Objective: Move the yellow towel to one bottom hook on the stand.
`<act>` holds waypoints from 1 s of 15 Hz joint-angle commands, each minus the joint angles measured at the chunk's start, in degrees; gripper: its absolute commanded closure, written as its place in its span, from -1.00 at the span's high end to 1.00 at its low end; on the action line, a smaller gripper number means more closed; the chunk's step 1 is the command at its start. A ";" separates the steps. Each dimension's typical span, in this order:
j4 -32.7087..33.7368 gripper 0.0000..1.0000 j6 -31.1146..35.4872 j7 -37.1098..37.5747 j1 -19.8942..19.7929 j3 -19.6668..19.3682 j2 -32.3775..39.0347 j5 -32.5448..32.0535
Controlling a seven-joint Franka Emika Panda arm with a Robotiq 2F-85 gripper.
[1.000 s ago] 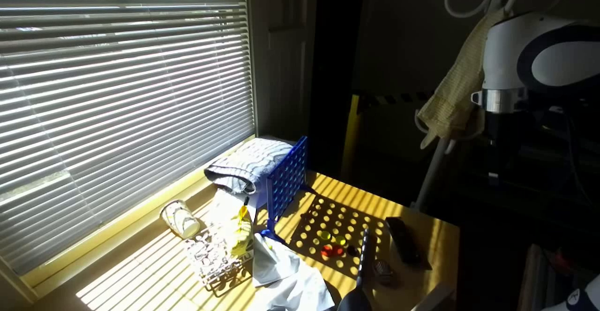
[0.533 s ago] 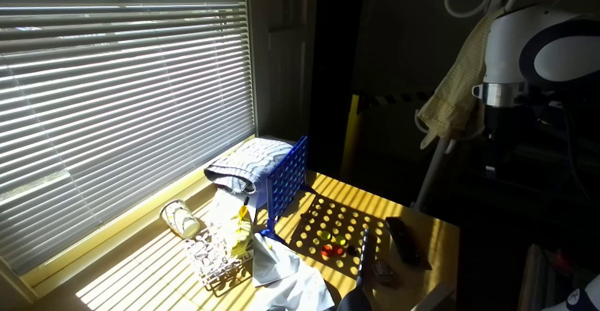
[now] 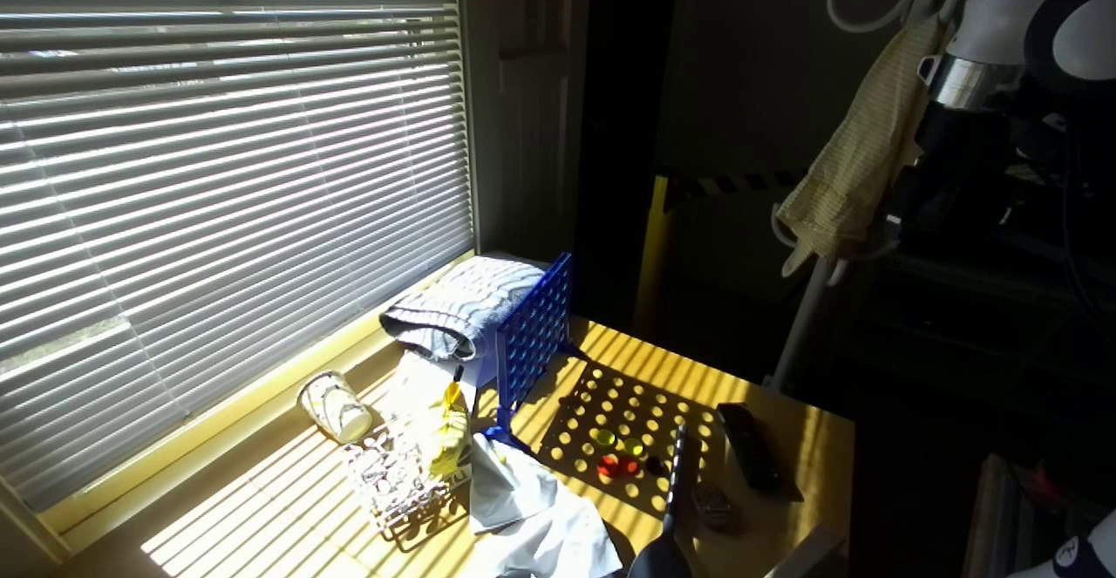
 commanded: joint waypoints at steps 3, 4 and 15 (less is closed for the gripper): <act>3.33 1.00 9.05 4.65 -3.49 0.12 -1.75 -4.60; 3.82 1.00 10.58 5.42 -4.11 0.19 -1.76 -5.10; 10.00 1.00 19.22 13.02 -10.82 1.87 -3.17 -8.94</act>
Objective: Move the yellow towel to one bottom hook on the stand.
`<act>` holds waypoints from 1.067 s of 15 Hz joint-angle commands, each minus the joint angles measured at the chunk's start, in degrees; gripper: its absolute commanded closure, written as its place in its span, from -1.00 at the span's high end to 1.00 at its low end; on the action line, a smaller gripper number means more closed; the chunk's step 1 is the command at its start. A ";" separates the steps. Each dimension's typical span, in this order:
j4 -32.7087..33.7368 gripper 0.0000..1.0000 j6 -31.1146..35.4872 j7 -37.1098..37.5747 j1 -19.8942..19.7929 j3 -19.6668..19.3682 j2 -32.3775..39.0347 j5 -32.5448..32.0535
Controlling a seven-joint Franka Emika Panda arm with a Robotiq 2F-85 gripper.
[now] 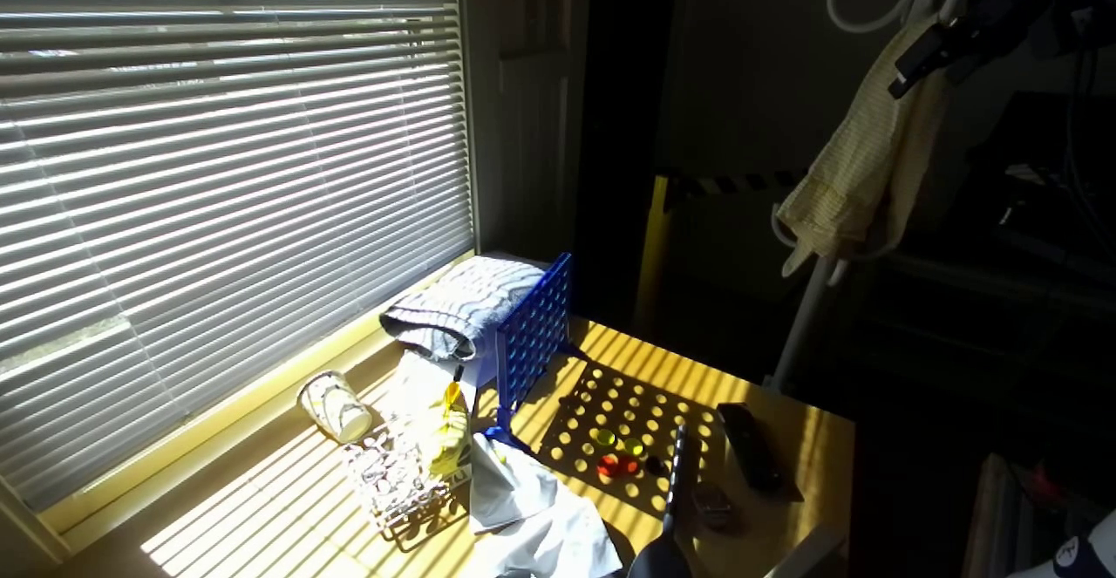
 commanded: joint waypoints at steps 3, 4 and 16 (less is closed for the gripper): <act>3.64 1.00 2.44 4.26 -3.50 0.89 -1.20 -2.56; 4.64 1.00 2.62 4.82 -3.99 0.82 -0.97 -2.49; 7.14 1.00 3.77 6.18 -7.30 -0.27 5.23 -4.58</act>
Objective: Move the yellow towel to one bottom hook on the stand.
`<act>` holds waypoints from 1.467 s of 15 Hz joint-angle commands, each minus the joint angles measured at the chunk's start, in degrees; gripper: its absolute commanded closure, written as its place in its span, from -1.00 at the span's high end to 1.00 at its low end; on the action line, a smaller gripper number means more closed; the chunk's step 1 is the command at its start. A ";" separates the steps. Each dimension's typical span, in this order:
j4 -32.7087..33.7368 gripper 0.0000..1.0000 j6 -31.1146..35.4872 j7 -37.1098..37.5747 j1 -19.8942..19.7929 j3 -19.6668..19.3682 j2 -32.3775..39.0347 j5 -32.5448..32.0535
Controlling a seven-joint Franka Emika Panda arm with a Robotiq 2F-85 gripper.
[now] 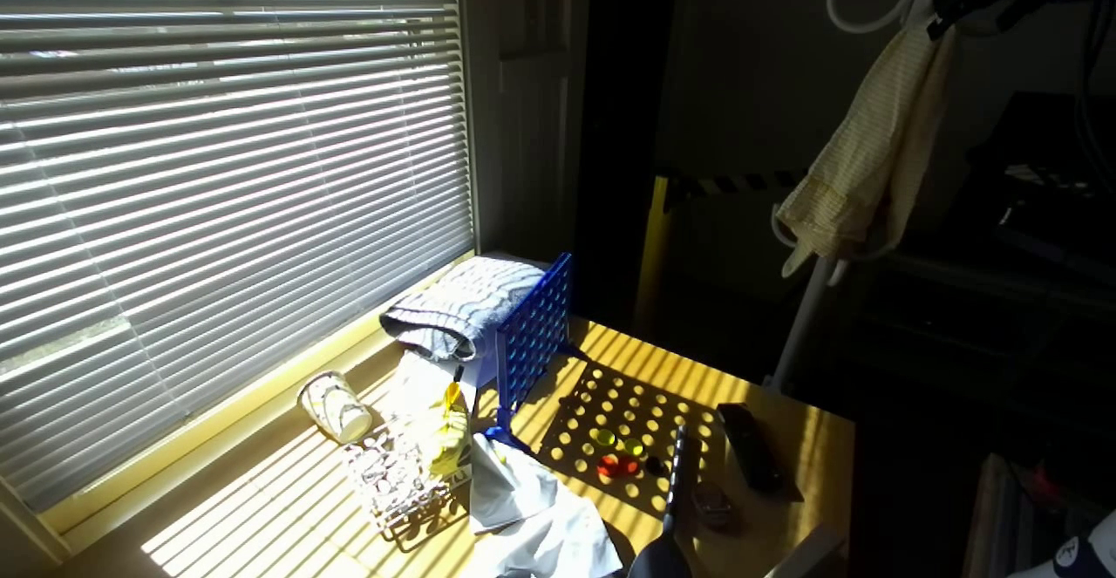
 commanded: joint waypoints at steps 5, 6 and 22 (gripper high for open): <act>0.15 1.00 3.17 1.07 0.87 -0.38 6.39 -2.16; 0.09 1.00 3.43 1.12 1.11 -0.15 6.85 -2.14; -0.05 1.00 3.53 1.21 3.55 1.12 11.02 -3.75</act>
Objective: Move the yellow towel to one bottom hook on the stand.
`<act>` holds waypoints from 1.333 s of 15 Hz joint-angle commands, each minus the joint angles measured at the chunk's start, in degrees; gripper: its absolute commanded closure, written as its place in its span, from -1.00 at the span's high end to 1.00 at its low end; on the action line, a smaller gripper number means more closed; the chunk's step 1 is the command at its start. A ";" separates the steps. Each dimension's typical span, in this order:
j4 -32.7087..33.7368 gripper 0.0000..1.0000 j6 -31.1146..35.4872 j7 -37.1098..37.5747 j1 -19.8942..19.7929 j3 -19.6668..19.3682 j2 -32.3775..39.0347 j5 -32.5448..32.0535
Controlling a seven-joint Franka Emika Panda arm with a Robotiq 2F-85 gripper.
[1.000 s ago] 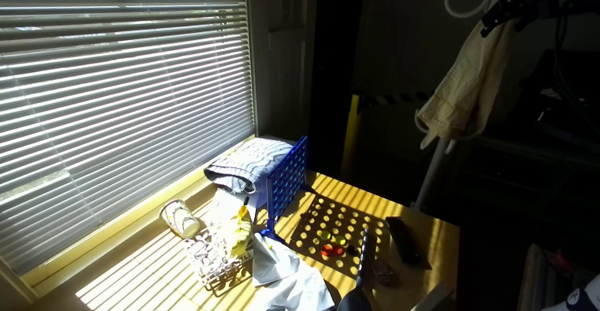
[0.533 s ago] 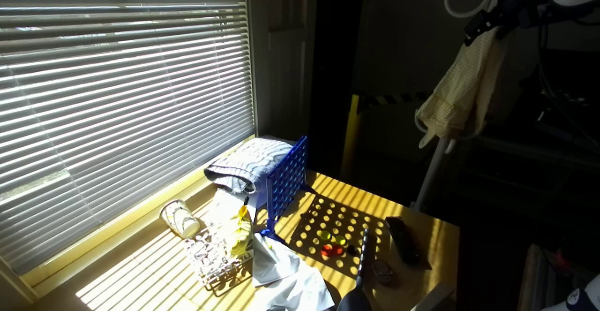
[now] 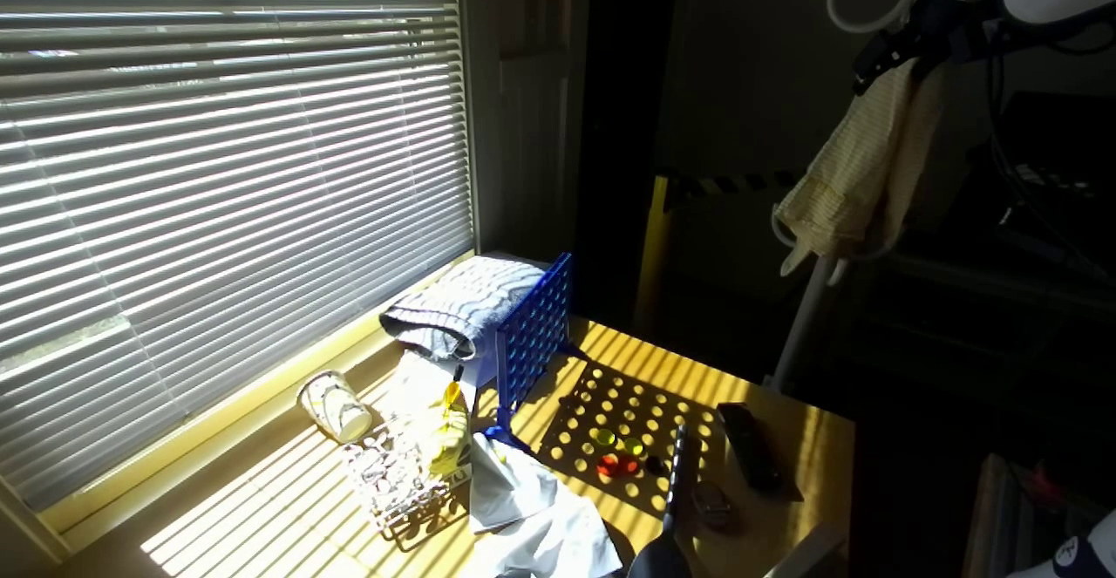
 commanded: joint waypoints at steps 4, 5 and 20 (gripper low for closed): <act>0.27 0.45 1.13 1.24 0.41 -0.48 0.77 -2.31; 0.22 0.38 1.27 1.15 0.45 -0.44 0.69 -2.50; -0.02 0.85 2.69 3.08 -0.78 -0.07 -0.23 -7.99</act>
